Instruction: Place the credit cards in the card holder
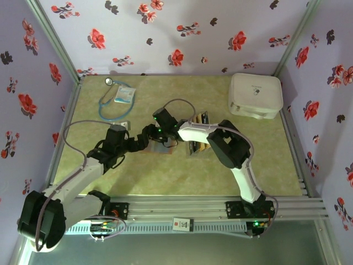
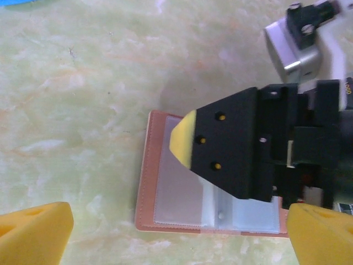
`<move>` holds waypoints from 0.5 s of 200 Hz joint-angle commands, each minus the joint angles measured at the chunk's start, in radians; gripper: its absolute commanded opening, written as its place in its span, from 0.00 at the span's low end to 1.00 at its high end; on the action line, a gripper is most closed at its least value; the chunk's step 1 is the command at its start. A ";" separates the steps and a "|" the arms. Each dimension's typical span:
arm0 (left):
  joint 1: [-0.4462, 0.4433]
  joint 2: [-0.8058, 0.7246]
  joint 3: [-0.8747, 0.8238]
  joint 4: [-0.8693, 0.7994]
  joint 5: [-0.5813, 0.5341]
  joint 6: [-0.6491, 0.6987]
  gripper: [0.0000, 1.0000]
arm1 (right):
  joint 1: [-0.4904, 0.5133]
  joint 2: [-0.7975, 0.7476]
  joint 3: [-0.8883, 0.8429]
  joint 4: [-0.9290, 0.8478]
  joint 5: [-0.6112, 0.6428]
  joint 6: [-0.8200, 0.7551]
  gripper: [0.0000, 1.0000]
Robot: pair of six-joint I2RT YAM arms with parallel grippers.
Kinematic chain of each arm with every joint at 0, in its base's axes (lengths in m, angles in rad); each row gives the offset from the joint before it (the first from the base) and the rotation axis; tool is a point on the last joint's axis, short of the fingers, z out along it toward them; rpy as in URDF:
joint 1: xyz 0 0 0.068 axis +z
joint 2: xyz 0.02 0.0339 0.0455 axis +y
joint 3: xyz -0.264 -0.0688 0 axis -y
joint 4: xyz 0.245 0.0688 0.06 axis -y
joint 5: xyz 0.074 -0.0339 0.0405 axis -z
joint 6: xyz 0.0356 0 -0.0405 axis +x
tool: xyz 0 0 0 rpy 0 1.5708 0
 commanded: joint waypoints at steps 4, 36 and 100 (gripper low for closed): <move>0.012 0.016 0.002 -0.013 0.005 -0.010 1.00 | 0.006 -0.165 -0.089 -0.048 0.017 -0.057 0.51; 0.012 0.053 0.023 -0.017 0.009 -0.011 1.00 | 0.007 -0.316 -0.258 -0.111 0.060 -0.094 0.51; 0.011 0.145 0.082 -0.022 0.023 0.004 1.00 | 0.032 -0.644 -0.618 -0.352 0.209 -0.158 0.49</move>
